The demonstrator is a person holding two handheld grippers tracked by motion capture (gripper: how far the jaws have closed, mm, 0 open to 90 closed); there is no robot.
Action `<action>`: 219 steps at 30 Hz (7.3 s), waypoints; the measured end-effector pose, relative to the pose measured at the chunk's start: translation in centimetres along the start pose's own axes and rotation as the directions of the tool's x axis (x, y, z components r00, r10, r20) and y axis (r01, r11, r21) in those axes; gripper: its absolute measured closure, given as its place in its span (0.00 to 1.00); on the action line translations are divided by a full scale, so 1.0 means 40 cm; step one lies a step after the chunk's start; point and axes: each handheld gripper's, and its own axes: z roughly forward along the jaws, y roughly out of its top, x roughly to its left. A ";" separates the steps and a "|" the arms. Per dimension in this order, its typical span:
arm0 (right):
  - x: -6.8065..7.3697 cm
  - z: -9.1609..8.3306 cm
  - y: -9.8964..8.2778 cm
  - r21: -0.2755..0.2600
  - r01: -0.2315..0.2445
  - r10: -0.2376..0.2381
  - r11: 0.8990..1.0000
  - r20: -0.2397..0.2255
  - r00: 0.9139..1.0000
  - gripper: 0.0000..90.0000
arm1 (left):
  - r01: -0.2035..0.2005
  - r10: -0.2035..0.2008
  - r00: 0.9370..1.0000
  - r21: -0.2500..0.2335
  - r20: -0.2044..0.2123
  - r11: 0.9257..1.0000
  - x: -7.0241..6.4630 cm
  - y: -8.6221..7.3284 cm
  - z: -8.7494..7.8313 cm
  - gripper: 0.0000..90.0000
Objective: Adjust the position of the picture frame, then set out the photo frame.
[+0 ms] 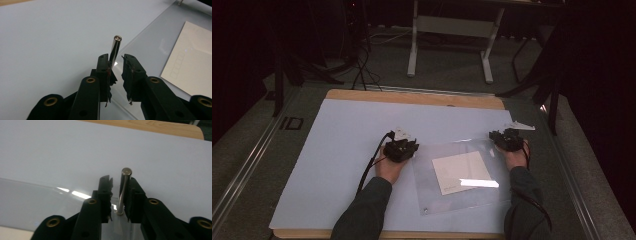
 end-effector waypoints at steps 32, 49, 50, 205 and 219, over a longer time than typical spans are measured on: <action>0.005 -0.006 0.020 0.075 0.035 -0.034 0.997 -0.014 0.999 0.95 | 0.073 -0.073 0.997 -0.006 0.026 0.997 0.033 0.001 0.027 0.92; 0.132 -0.007 0.097 0.089 0.107 -0.090 0.990 -0.180 0.980 0.94 | 0.173 -0.175 0.983 -0.046 -0.047 0.984 0.190 0.035 -0.088 0.91; 0.145 -0.002 0.098 0.091 0.110 -0.092 0.990 -0.184 0.979 0.94 | 0.170 -0.172 0.983 -0.041 -0.059 0.985 0.204 0.035 -0.091 0.91; 0.207 0.074 0.099 0.108 -0.004 0.032 0.994 -0.261 0.965 0.94 | 0.183 -0.186 0.979 -0.049 -0.081 0.982 0.307 -0.006 -0.110 0.94; 0.191 0.101 0.122 0.159 -0.078 0.118 0.984 -0.264 0.957 0.95 | 0.267 -0.270 0.958 -0.049 -0.095 0.963 0.324 0.012 -0.083 0.94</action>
